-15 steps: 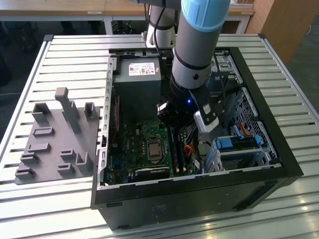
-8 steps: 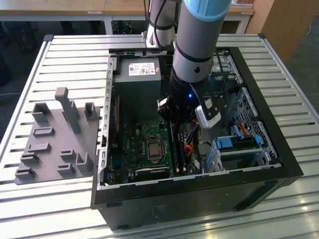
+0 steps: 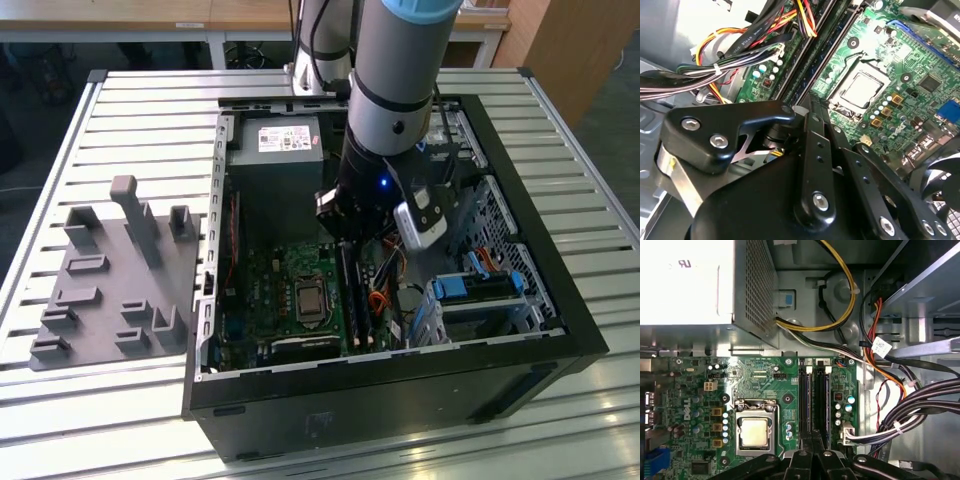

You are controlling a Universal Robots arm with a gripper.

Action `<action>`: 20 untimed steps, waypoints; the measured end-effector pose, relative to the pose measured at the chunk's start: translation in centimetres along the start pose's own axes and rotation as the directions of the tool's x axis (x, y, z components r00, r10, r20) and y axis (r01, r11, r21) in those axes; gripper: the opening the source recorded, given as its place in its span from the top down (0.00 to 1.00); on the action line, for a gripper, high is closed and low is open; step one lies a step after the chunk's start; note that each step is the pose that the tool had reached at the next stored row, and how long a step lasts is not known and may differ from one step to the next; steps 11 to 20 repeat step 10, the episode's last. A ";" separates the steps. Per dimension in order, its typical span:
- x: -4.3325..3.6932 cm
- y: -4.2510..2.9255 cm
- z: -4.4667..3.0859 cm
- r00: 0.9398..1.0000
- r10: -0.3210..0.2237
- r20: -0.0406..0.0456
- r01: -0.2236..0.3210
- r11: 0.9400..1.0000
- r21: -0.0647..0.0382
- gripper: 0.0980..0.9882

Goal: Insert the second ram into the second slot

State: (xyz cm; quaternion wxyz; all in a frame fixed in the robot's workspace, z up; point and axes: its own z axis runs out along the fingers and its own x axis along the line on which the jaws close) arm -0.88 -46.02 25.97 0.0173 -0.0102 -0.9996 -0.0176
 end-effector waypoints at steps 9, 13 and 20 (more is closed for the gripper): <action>0.01 0.01 -0.25 1.000 0.000 0.000 0.000 1.000 -0.001 0.99; 0.01 0.01 -0.25 1.000 0.000 0.000 0.000 1.000 -0.001 0.99; 0.01 0.01 -0.25 1.000 0.000 0.000 0.000 1.000 -0.001 0.99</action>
